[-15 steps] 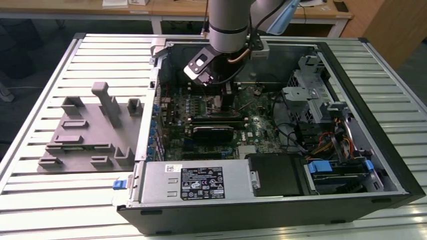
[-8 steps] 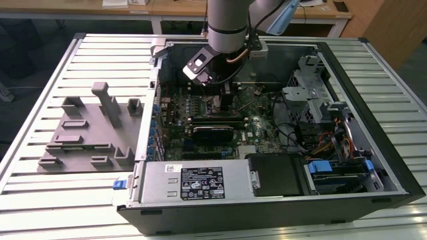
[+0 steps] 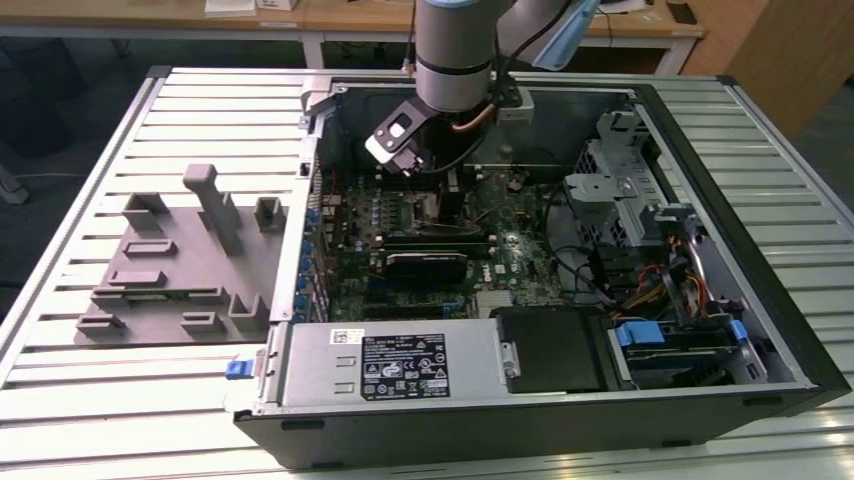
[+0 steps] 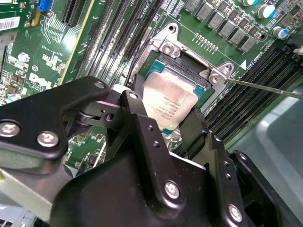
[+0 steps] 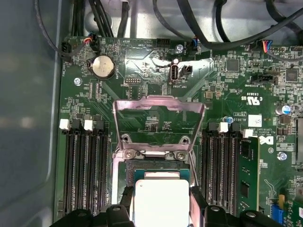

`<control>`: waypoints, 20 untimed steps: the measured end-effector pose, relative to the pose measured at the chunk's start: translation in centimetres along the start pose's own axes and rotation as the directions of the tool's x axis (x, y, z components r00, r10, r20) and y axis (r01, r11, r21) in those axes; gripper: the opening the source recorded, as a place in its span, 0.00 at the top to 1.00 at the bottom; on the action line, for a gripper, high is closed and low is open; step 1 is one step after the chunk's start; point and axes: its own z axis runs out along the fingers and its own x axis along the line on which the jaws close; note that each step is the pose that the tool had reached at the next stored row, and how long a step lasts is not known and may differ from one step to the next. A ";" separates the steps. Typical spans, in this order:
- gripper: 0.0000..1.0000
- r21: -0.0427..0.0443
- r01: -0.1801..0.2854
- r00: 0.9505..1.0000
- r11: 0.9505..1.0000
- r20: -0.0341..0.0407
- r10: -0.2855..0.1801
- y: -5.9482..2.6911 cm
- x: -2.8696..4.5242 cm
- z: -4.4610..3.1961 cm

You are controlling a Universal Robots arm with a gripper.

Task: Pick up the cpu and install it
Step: 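Place the cpu into insertion slot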

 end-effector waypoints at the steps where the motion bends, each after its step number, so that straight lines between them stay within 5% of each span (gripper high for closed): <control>1: 0.46 0.001 0.000 1.000 1.000 0.000 0.000 0.00 0.02 0.05; 20: 0.46 0.002 -0.001 1.000 1.000 0.001 0.001 0.02 0.34 0.88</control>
